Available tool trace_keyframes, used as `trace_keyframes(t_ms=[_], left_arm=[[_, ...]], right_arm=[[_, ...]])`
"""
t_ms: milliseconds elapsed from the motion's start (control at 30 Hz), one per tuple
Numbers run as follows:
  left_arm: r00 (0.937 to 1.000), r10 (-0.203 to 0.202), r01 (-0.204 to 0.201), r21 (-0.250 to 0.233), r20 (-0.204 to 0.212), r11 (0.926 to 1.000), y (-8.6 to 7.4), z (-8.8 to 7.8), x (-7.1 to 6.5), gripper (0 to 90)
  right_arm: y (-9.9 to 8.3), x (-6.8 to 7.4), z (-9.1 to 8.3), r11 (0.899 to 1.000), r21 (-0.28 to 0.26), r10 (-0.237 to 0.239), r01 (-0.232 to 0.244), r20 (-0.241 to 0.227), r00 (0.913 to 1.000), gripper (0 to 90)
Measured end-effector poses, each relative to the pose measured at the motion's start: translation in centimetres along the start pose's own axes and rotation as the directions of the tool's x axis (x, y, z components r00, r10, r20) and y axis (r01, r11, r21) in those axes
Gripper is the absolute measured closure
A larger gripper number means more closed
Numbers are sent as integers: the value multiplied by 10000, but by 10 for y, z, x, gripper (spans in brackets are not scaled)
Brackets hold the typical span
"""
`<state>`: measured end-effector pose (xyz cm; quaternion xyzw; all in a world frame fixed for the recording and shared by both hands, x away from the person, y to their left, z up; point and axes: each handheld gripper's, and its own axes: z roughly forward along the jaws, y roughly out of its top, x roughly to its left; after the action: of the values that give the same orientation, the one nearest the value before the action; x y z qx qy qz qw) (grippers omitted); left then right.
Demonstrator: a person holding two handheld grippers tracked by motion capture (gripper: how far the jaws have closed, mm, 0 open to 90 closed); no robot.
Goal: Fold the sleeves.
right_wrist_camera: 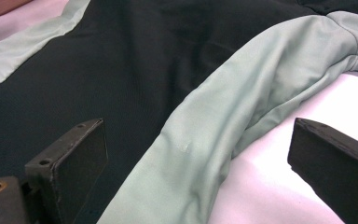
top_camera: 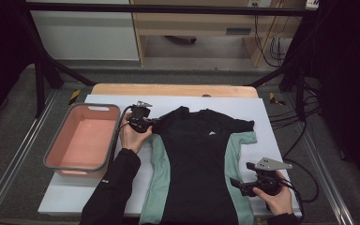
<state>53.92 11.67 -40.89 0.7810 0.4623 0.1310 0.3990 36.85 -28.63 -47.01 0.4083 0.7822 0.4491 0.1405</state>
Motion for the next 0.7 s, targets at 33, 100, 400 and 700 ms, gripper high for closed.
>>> trace_keyframes(t_ms=[33, 100, 400, 700], left_arm=[[10000, 40, -40, -19, 46, 10000, 1, 0, -2, 881], [9997, 87, -86, -81, 224, 9999, 4, 2, -7, 881], [9958, -133, 126, 81, 904, 9999, 10, 17, -27, 882], [9928, 126, -179, 434, 1192, 9989, 9, 37, -54, 882]], right_arm=[[0, 0, 0, 10000, 0, -4, 4, -2, 10000, 54], [0, 0, 0, 10000, -5, -7, 7, -13, 10000, 54], [0, 0, 1, 10000, 15, -52, 52, -5, 10000, 54], [0, 1, 1, 10000, 32, -69, 69, -23, 10000, 57]])
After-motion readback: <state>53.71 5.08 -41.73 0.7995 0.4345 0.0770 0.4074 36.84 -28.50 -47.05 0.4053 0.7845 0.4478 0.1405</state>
